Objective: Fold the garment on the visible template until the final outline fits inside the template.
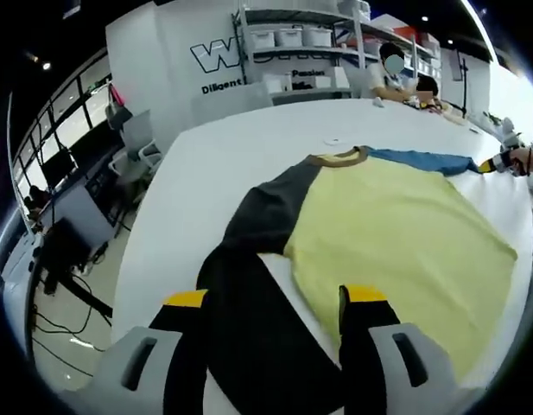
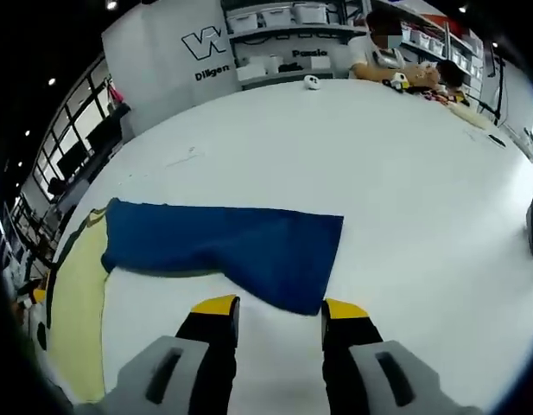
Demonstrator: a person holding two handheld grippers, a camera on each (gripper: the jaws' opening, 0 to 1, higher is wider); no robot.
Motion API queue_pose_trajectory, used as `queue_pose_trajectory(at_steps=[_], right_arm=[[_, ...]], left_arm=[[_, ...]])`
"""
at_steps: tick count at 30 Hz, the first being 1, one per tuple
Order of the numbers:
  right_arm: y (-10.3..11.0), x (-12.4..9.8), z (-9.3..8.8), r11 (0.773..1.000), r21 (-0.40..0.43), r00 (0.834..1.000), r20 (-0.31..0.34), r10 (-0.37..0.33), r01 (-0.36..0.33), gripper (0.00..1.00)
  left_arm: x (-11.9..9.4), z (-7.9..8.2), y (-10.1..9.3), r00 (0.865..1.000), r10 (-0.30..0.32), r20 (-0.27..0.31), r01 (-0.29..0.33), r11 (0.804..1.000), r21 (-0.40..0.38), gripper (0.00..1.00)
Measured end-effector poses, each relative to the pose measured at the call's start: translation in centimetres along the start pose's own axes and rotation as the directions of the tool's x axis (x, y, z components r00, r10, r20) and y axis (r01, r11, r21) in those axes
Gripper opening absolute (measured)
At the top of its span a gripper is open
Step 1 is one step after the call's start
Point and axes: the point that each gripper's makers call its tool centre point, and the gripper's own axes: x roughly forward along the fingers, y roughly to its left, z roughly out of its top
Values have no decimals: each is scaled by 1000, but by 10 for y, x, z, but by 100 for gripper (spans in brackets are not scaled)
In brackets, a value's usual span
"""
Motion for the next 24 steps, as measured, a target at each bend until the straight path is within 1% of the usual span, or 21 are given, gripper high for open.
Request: queue_pose_trajectory(at_steps=[1, 3, 5, 7, 9, 10, 12, 13, 14, 15, 16, 17, 18, 19, 21, 22, 24], right_arm=[[-2, 1, 0, 1000, 0, 1000, -1, -5, 5, 29], [-10, 3, -1, 999, -34, 999, -12, -41, 40, 22], [-9, 4, 0, 998, -44, 999, -9, -42, 42, 18], [-11, 6, 1, 997, -60, 998, 2, -56, 56, 16], [-17, 8, 2, 990, -107, 996, 1, -93, 93, 9], [-17, 9, 2, 989, -111, 995, 0, -96, 95, 6], [-19, 13, 5, 989, -117, 995, 1, -96, 95, 5], [-18, 13, 5, 988, -131, 996, -7, -88, 87, 0], [-15, 14, 4, 987, -148, 997, -15, -72, 69, 0], [-16, 13, 4, 985, -149, 996, -15, -87, 84, 0], [-18, 11, 4, 975, -207, 995, -34, -93, 84, 0], [-18, 10, 4, 968, -237, 994, -43, -96, 84, 0], [-21, 8, 6, 958, -271, 993, -49, -111, 94, 0], [-24, 5, 7, 950, -292, 990, -52, -127, 107, 0], [-32, 2, 5, 937, -330, 986, -77, -148, 115, 0], [-34, 2, 7, 941, -316, 986, -70, -149, 119, 0], [-36, 1, 7, 940, -319, 986, -67, -151, 122, 0]], left_arm=[[-5, 0, -2, 1000, 2, 10, -2, 1000, -8, 58], [-12, -2, -6, 1000, -7, 17, 8, 1000, -21, 58], [-17, -5, -8, 1000, -15, 16, 16, 1000, -23, 58], [-24, -9, -11, 1000, -18, 2, 19, 1000, -8, 58], [-29, -12, -13, 1000, -19, 1, 19, 1000, -9, 56], [-32, -13, -14, 1000, -19, -1, 19, 1000, -18, 56], [-37, -16, -17, 1000, -22, 5, 22, 999, -33, 55], [-39, -19, -19, 1000, -22, -3, 22, 999, -34, 55], [-40, -21, -20, 1000, -25, -10, 25, 999, -29, 54], [-41, -23, -22, 999, -30, -14, 30, 999, -25, 53], [-42, -26, -23, 999, -40, -18, 39, 999, -28, 52], [-43, -26, -25, 998, -53, -16, 52, 998, -39, 51], [-43, -27, -26, 998, -62, -12, 61, 996, -59, 52], [-44, -28, -27, 998, -65, -13, 64, 996, -61, 53], [-46, -28, -28, 998, -66, -16, 66, 997, -44, 56], [-46, -28, -28, 997, -69, -16, 68, 997, -36, 55], [-46, -27, -28, 997, -70, -17, 70, 997, -33, 54]])
